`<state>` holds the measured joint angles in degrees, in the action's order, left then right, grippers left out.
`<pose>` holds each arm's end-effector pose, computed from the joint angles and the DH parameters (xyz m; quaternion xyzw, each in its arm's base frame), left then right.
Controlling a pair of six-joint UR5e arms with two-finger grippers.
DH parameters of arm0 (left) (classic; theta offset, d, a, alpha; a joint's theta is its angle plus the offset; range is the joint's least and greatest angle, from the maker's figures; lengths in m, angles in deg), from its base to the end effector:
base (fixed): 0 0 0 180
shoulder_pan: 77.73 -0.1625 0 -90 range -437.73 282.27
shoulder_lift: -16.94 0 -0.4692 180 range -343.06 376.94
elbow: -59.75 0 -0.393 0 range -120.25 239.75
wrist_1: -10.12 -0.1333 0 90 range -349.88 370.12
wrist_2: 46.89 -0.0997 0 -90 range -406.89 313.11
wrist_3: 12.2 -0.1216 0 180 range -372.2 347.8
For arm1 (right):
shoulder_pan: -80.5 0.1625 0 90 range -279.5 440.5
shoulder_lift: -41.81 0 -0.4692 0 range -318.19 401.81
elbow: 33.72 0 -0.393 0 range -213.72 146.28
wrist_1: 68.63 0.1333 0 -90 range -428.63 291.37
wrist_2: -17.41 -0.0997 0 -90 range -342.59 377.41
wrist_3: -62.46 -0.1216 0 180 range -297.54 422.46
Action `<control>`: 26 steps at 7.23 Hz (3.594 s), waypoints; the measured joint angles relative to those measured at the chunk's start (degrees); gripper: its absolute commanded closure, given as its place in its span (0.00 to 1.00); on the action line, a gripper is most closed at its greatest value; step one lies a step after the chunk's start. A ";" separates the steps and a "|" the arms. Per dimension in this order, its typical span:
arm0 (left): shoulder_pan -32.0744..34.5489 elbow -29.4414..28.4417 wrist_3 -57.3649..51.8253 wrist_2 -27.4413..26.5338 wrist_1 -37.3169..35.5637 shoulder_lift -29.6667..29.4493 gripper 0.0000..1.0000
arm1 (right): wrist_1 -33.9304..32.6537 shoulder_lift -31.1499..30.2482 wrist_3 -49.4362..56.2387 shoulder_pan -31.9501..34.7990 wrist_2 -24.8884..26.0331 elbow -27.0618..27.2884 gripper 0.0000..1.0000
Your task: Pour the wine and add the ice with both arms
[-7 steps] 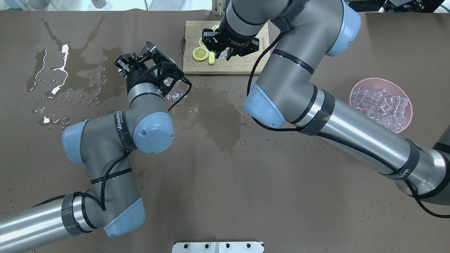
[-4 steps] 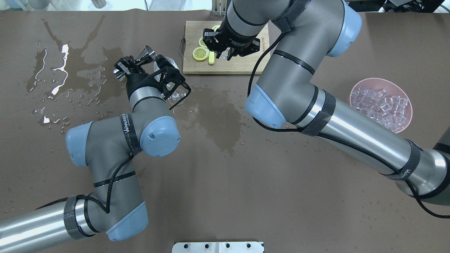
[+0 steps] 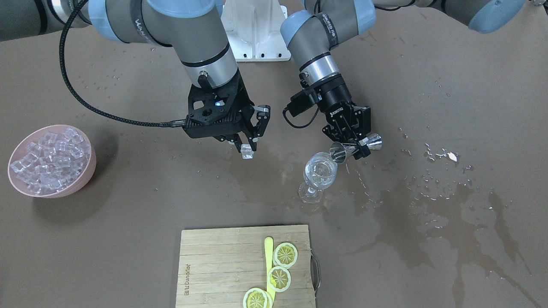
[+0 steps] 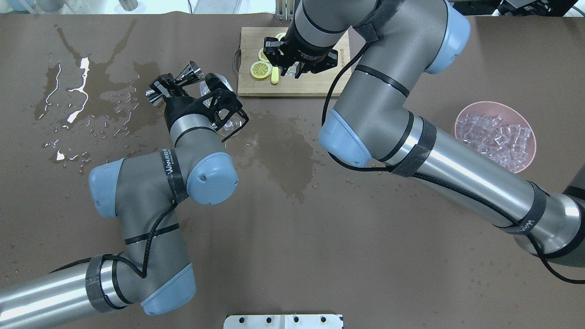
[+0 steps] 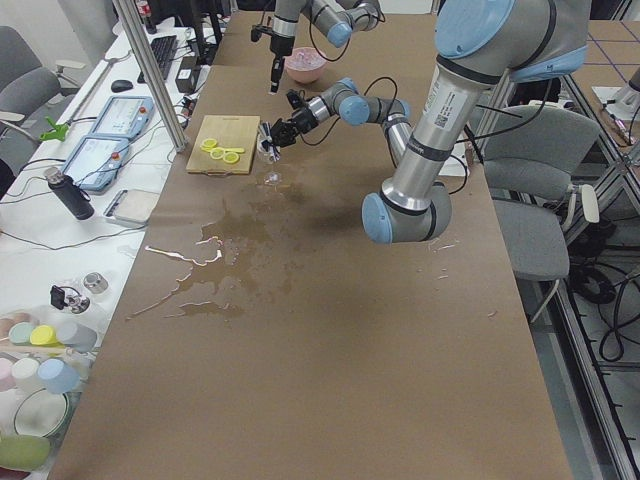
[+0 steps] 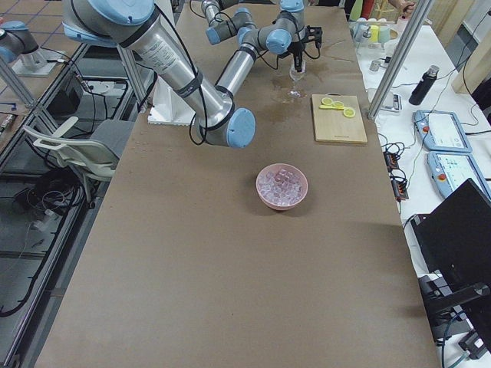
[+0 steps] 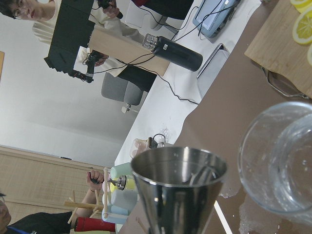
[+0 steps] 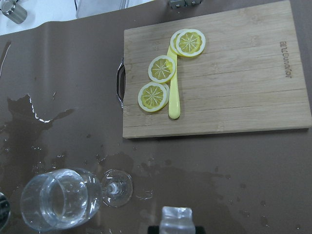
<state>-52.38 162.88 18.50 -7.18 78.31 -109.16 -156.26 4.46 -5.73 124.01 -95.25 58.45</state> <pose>0.4969 -0.4865 0.2670 0.4497 -0.1193 0.1604 0.8705 -0.4828 -0.5775 0.1029 0.1080 -0.4882 0.0697 0.8632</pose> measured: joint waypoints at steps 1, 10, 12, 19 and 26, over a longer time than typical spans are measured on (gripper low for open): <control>-0.02 -0.05 -1.11 -0.04 -0.24 -0.15 0.81 | 0.69 -0.06 -0.06 0.00 0.04 -0.10 1.00; 0.53 3.24 -9.99 0.06 -2.78 -1.00 0.82 | 1.40 -2.31 0.32 0.44 0.55 -0.23 1.00; 1.16 6.27 -9.61 0.48 1.94 0.30 0.82 | 1.41 -3.06 0.47 0.43 0.59 -0.23 1.00; 18.71 5.57 -4.94 26.88 46.77 20.24 0.84 | 3.08 -2.74 0.07 1.16 0.66 -1.02 1.00; 46.80 -23.89 2.05 62.55 79.59 25.86 0.84 | 6.76 10.73 -5.75 -6.44 10.11 -14.27 1.00</control>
<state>-5.58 138.99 20.55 55.37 157.90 -83.30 -149.49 15.19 -11.48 117.57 -85.13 44.18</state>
